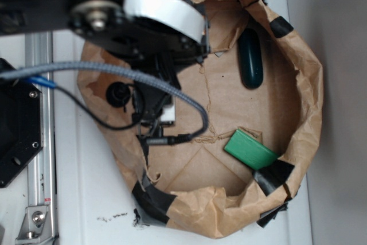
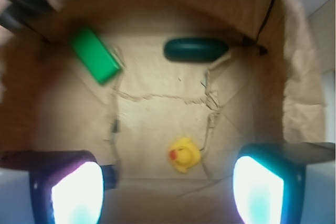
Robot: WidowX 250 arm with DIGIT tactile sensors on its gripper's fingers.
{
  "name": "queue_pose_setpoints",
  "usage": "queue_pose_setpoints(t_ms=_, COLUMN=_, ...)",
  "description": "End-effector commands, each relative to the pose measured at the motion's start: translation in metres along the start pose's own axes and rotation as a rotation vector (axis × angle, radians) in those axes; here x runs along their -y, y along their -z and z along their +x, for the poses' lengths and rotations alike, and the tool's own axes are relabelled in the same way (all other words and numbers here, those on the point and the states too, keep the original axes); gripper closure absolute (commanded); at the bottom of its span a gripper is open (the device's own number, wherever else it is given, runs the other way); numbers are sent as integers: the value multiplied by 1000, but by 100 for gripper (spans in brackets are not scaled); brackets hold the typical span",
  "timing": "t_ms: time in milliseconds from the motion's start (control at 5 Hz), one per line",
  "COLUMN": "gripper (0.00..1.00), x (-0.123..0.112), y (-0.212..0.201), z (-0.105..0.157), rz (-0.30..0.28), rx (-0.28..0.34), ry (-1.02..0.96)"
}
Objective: Grab the yellow duck.
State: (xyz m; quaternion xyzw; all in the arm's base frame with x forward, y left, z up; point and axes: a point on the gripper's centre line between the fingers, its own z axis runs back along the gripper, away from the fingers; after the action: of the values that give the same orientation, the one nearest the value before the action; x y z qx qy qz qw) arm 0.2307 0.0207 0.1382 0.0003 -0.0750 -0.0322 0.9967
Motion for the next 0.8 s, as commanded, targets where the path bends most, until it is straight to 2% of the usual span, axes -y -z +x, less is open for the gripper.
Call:
queue_pose_setpoints(t_ms=0, gripper=0, x=-36, y=34, z=-29, rz=-14, rx=-15, ry=27)
queue_pose_setpoints(t_ms=200, gripper=0, x=-29, y=46, z=-18, rz=-33, rx=-22, ry=71)
queue_pose_setpoints(t_ms=400, gripper=0, x=-4, y=45, z=-2, rz=-50, rx=-8, ry=118)
queue_pose_setpoints(t_ms=600, gripper=0, x=17, y=56, z=12, rz=-59, rx=-47, ry=92)
